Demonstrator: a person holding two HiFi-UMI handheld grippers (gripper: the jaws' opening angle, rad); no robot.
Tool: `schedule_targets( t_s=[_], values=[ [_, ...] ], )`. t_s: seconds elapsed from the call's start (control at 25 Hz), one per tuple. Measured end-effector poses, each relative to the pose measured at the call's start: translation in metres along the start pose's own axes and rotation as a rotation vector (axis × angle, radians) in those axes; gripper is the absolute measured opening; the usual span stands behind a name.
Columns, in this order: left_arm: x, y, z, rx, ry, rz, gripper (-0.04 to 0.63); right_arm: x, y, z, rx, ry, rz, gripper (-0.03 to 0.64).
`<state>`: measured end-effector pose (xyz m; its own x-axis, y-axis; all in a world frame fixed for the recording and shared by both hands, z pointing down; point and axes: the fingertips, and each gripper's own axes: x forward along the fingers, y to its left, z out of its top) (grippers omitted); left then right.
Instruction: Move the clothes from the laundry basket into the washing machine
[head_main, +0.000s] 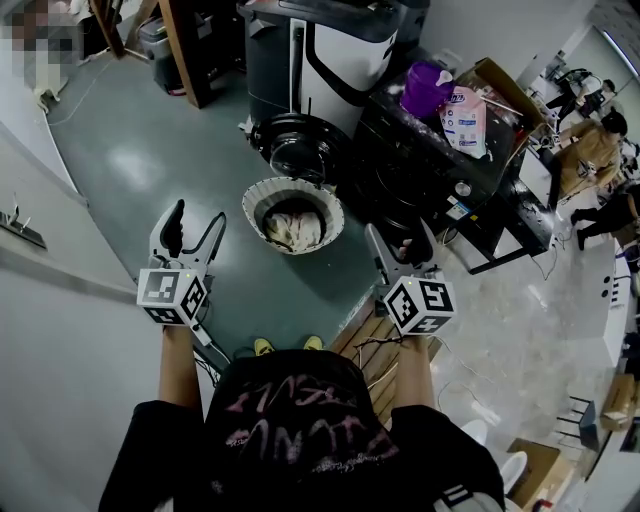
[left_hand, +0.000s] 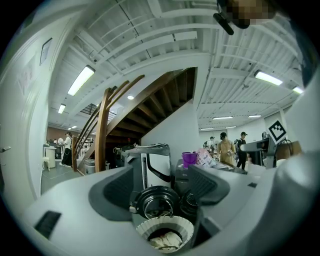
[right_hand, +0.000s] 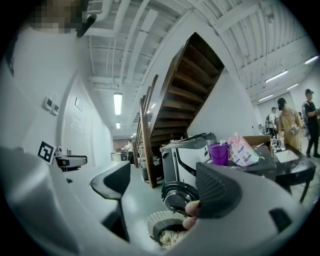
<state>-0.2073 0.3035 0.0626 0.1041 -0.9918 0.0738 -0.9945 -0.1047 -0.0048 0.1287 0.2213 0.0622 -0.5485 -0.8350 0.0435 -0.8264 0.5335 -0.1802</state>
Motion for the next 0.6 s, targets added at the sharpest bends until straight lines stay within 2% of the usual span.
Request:
schedule_targets(
  t_s=[0.48, 0.6],
  values=[
    [0.012, -0.020, -0.004, -0.021, 0.014, 0.006, 0.356, -0.001, -0.023, 0.003, 0.035, -0.016, -0.004, 0.422],
    [0.017, -0.032, 0.000, 0.004, 0.009, 0.006, 0.356, -0.002, -0.034, 0.002, 0.045, -0.019, 0.006, 0.422]
  ],
)
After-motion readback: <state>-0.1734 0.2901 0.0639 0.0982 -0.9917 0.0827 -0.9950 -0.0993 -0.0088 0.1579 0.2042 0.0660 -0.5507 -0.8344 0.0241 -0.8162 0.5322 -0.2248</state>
